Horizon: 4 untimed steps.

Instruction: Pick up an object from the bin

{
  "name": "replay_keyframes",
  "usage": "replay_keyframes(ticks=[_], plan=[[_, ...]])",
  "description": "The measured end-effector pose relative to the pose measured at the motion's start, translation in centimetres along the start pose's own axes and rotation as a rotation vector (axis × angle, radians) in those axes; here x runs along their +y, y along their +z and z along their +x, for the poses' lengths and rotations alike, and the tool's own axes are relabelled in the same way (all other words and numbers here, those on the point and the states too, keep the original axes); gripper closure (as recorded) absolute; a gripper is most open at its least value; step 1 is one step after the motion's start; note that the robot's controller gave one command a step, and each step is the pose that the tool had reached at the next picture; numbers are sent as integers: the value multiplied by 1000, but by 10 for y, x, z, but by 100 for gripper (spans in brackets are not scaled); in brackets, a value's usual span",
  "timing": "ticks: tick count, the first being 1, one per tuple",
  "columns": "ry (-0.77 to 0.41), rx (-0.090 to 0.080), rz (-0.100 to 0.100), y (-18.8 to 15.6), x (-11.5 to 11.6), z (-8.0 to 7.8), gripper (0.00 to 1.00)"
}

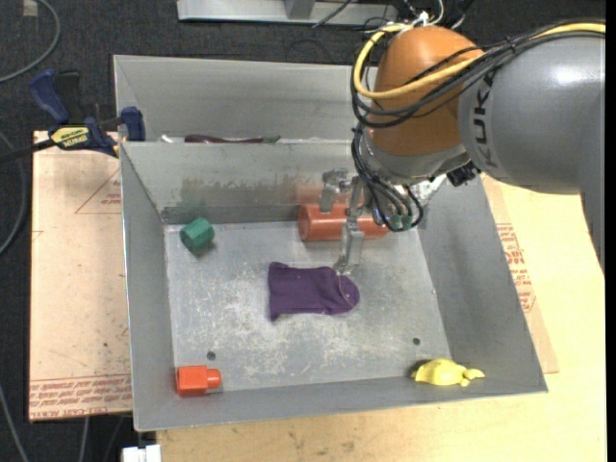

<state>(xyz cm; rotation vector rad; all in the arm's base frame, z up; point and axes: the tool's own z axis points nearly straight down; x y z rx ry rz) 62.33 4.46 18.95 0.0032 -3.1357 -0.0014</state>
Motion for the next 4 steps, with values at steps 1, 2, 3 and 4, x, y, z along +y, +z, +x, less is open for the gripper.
replay_keyframes(ticks=[1, 2, 3, 4], plan=[[1, -8, 0, -5, 0, -1, 0], [-64, -15, -1, 15, -6, 18, 0], [-299, -7, 1, 54, -1, 25, 0], [-122, -18, -1, 119, 28, 39, 100]])
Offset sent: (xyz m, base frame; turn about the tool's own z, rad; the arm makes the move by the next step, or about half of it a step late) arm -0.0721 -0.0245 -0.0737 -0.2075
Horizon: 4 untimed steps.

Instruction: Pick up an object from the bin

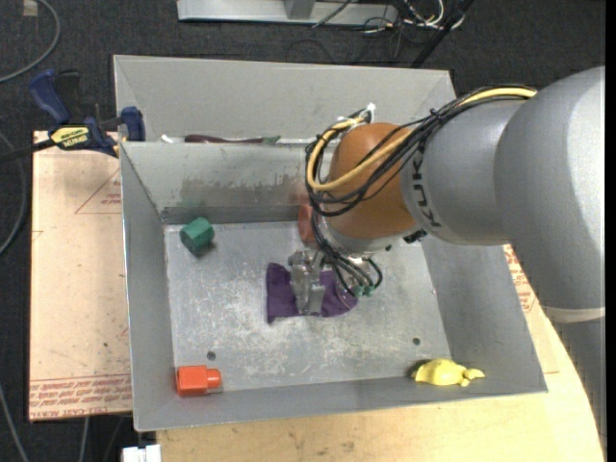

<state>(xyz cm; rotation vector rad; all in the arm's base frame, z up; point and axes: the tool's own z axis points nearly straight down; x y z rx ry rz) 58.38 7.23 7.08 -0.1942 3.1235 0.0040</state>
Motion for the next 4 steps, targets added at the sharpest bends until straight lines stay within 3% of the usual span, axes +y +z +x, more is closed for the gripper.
replay_keyframes(ticks=[1, 2, 3, 4], plan=[[1, 1, -1, 1, 0, 0, 0], [1, 1, -1, 0, 0, 0, 100], [2, 1, -1, 0, 0, 0, 100], [-48, -2, -2, -91, 6, -19, 100]])
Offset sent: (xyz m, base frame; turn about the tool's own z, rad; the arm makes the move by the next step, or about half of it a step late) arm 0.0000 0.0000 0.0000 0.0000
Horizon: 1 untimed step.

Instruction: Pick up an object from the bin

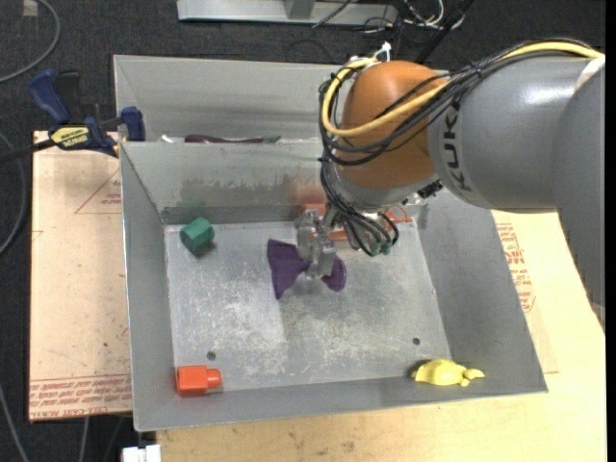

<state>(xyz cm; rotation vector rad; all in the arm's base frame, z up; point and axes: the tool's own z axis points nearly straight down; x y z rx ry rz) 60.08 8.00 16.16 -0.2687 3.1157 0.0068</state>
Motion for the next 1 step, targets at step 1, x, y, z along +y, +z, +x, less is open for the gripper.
replay_keyframes(ticks=[1], plan=[[0, 0, 0, 0, 0, 0, 100]])
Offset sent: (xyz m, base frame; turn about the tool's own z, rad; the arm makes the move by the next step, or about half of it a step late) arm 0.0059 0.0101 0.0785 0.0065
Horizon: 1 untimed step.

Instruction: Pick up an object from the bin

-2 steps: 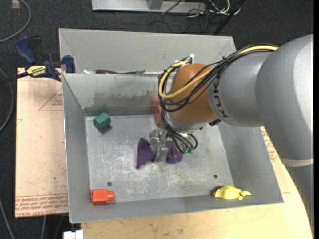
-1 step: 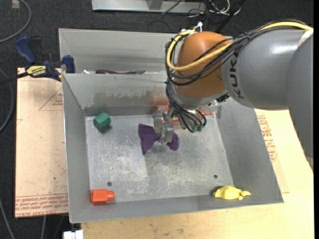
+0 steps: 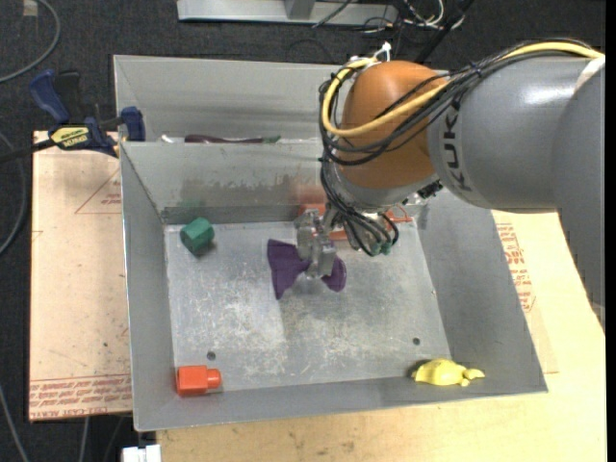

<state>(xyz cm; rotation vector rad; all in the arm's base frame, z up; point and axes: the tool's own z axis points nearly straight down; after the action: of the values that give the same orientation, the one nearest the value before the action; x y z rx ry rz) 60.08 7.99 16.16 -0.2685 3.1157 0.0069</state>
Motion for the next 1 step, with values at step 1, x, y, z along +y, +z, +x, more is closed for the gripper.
replay_keyframes(ticks=[1], plan=[[3, 7, 0, -37, 5, -3, 100]])
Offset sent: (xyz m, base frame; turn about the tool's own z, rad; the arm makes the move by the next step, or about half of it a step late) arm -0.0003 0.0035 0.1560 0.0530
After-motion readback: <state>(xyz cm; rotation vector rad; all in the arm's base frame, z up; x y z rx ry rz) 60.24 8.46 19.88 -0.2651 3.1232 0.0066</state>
